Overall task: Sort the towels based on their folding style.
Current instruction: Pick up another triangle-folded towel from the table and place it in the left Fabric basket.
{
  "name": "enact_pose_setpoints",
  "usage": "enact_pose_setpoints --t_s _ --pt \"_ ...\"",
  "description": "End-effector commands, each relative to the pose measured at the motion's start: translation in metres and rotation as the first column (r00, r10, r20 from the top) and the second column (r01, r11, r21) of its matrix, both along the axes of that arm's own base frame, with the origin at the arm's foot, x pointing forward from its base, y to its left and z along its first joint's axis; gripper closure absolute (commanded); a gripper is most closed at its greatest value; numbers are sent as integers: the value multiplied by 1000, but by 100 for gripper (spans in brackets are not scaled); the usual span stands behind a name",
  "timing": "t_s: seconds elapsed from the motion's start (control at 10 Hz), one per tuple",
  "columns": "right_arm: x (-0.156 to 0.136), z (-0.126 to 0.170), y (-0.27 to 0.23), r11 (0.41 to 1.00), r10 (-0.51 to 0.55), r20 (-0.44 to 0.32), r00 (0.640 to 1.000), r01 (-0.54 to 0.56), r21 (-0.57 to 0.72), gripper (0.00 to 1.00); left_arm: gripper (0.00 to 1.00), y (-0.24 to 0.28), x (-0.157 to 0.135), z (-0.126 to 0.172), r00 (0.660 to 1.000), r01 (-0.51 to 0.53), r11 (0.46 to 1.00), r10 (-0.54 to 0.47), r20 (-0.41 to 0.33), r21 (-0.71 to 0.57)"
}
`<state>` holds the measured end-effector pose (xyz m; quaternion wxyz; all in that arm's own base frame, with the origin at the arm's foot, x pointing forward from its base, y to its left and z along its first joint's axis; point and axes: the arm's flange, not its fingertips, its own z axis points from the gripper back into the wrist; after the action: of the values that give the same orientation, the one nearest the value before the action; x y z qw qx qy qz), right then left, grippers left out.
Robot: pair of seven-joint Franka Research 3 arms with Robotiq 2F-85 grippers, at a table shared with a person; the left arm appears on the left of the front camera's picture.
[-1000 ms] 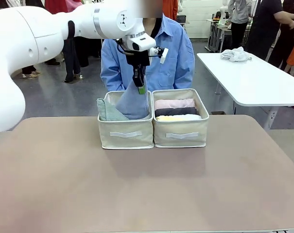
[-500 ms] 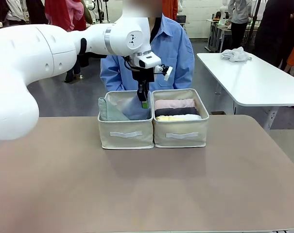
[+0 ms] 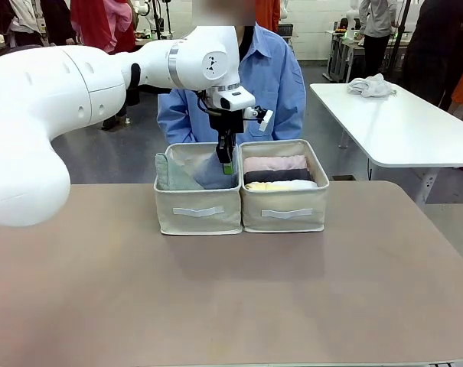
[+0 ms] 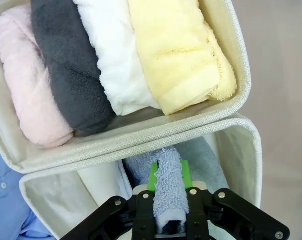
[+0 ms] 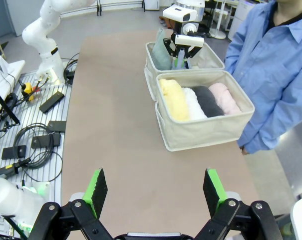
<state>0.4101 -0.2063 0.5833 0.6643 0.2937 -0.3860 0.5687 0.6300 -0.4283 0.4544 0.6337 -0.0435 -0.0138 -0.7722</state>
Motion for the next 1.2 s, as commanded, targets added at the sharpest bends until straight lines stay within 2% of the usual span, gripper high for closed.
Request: enact_pose_setpoints --t_s 0.0,0.1,0.2,0.3,1.1 --pt "-1 0 -2 1000 14 6 1000 -14 -6 0 25 -12 17 11 1000 21 1000 -21 2 20" --pt "-1 0 -2 1000 14 6 1000 -14 -6 0 0 -12 17 12 1000 21 1000 -21 3 20" --pt "-1 0 -2 1000 14 6 1000 -14 -6 0 21 -11 16 14 1000 21 1000 -21 6 18" --pt "-1 0 -2 1000 14 6 1000 -14 -6 0 0 -11 16 15 1000 23 1000 -23 7 17" --pt "-1 0 -2 1000 14 6 1000 -14 -6 0 0 -9 12 23 999 35 999 -35 16 -12"
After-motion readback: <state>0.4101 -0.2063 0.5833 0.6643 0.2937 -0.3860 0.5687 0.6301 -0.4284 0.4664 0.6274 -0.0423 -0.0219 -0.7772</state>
